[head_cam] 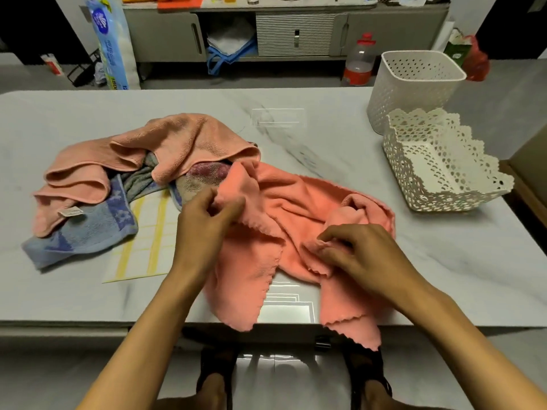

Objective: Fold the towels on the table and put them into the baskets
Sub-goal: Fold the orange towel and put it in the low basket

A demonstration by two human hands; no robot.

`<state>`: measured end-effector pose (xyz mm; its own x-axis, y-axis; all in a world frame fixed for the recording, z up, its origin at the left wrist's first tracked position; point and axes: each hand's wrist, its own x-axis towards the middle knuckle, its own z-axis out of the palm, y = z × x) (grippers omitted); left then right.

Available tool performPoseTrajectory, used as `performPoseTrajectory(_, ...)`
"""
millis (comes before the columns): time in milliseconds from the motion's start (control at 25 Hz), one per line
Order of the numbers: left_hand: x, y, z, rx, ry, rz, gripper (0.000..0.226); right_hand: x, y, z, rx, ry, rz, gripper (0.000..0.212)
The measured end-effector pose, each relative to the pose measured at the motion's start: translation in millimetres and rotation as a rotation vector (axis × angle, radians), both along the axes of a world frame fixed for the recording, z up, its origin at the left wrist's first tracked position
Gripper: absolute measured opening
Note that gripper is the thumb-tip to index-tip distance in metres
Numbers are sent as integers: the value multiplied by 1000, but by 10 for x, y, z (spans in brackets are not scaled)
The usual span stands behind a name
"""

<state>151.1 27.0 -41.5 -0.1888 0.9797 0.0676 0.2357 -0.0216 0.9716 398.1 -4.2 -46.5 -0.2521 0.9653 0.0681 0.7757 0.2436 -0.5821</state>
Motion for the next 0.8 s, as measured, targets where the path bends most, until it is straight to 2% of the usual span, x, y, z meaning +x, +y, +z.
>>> performPoseTrajectory(40,55,3,45,42,-169,-2,8,8,4,0,0,85,27,12)
performPoseTrajectory(80,103,9,83,77,-275,-3,3,12,18,12,8,152,40,18)
performPoseTrajectory(200,170,65,86,149,-382,45,7,11,47,65,42,237,56,33)
performPoseTrajectory(360,194,114,89,130,-499,15,8,46,64,3,107,-7,101,29)
performPoseTrajectory(560,271,53,77,139,-339,-50,15,88,21,-36,82,-258,187,29)
performPoseTrajectory(640,286,41,68,144,-280,-83,16,32,18,-48,138,-271,192,21)
performPoseTrajectory(800,289,6,39,116,-190,-190,19,-93,74,-74,230,-250,222,23)
